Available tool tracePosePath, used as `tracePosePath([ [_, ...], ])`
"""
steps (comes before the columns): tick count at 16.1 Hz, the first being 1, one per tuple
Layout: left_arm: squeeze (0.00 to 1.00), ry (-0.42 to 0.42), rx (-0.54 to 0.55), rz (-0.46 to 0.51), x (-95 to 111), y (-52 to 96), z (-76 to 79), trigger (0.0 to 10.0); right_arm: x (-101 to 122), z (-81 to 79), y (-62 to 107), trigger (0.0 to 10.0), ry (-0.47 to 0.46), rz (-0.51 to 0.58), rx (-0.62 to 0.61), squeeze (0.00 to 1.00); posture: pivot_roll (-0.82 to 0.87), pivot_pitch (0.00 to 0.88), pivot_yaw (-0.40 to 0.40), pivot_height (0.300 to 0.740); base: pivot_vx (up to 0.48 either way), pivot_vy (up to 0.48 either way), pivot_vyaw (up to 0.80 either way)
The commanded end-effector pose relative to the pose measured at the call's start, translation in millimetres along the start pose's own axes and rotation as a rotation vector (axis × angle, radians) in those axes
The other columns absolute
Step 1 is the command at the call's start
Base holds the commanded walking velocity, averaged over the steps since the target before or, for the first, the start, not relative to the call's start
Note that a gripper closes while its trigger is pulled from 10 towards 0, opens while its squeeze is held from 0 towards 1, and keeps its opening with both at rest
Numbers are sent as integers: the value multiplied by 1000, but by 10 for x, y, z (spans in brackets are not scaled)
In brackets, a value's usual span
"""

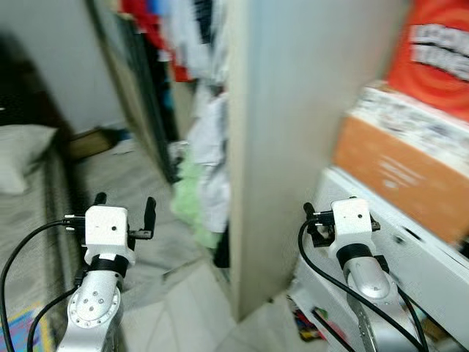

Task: Clean up the room

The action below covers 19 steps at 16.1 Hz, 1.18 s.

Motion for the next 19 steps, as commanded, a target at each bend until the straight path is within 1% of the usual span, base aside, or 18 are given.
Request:
tracePosePath([
  [1, 0, -29, -18, 22, 46, 15, 26, 10000, 16, 64, 39, 10000, 4, 11, -10, 0, -94, 0, 13, 740, 0, 0, 800],
  [3, 0, -35, -21, 26, 54, 32, 21, 10000, -3, 158, 153, 10000, 30, 16, -22, 0, -98, 0, 14, 740, 0, 0, 800],
  [4, 0, -44, -22, 28, 58, 55, 4, 10000, -64, 219, 266, 10000, 45, 3, -25, 0, -103, 0, 14, 740, 0, 0, 800],
  [5, 0, -46, -23, 29, 58, 61, 1, 10000, -78, 228, 290, 10000, 47, 0, -25, 0, -103, 0, 14, 740, 0, 0, 800],
  [6, 0, -64, -21, 20, 46, 145, -31, 10000, -180, 263, 452, 10000, 55, -27, -21, 0, -105, 0, 17, 740, 0, 0, 800],
  [8, 0, -73, -11, 0, 17, 244, -90, 10000, -297, 278, 604, 10000, 62, -64, -14, 0, -106, 0, 22, 740, 0, 0, 800],
  [10, 0, -87, 2, -26, -49, 311, -175, 10000, -368, 268, 710, 10000, 67, -86, -6, 0, -107, 0, 23, 740, 0, 0, 800],
  [11, 0, -91, 2, -30, -66, 322, -189, 10000, -374, 258, 723, 10000, 70, -89, -3, 0, -107, 0, 24, 740, 0, 0, 800],
  [13, 0, -99, -14, -23, -55, 305, -147, 10000, -352, 254, 693, 10000, 71, -84, 0, 0, -107, 0, 22, 740, 0, 0, 800],
  [15, 0, -101, -11, -21, -50, 296, -149, 10000, -339, 261, 677, 10000, 73, -76, 3, 0, -108, 0, 20, 740, 0, 0, 800],
  [19, 0, -108, -23, -9, -33, 263, -124, 10000, -344, 264, 662, 10000, 80, -74, 8, 0, -107, 0, 18, 740, 0, 0, 587],
])
Point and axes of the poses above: a point about 5 cm out from each wrist's last joint towards the gripper, its own y axis pointing back from the gripper into the wrist, its own x axis along the axis of the wrist's last joint, z = x × y, the point moved 6 cm from there along -y, pointing out of the wrist towards the gripper, and after that the axes turned 9 degrees about y, right-handed, at the moved point
